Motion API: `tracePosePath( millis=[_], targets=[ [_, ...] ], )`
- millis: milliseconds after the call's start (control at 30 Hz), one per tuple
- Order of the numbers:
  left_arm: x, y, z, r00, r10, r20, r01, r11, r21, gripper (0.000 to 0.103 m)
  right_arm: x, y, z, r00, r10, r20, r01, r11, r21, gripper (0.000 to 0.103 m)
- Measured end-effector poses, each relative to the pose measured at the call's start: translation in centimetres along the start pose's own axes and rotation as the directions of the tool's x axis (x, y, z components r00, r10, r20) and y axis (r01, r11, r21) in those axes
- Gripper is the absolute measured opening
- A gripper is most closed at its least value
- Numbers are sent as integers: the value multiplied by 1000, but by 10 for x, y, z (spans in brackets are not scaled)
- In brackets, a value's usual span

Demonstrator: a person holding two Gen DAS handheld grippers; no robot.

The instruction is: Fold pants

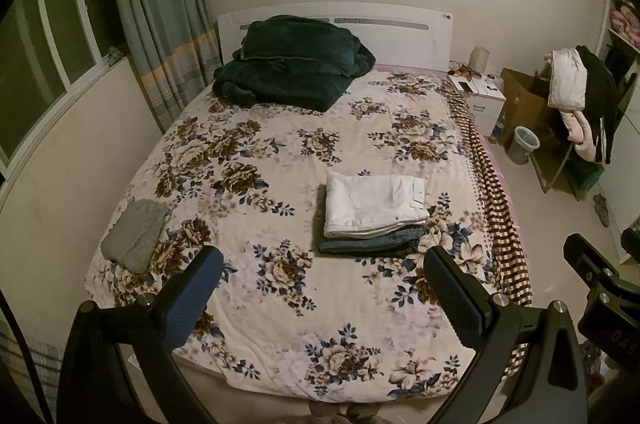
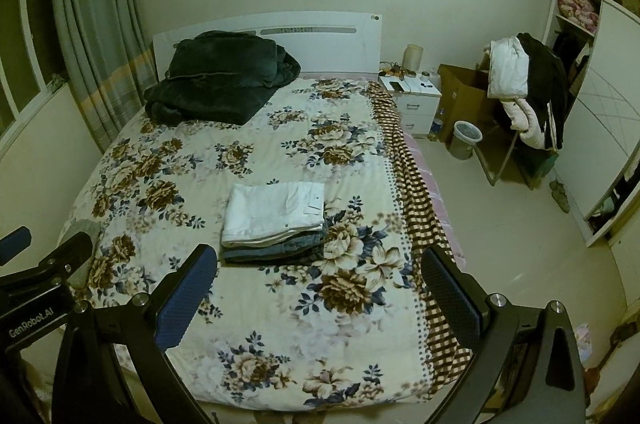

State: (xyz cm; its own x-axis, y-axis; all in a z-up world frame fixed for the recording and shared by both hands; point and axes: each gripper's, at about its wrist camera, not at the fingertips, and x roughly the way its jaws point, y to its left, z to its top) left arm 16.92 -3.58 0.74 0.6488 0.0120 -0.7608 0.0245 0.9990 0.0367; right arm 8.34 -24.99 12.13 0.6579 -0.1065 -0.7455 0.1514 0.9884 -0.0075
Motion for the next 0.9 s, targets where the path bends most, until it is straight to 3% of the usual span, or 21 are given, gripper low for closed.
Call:
tracePosePath(
  millis=[900],
  targets=[
    [-6,4,3,1000,20,15,-20,1000,4,103,4,6,-5,1000,8,-10,-8,1000,5,103]
  ],
)
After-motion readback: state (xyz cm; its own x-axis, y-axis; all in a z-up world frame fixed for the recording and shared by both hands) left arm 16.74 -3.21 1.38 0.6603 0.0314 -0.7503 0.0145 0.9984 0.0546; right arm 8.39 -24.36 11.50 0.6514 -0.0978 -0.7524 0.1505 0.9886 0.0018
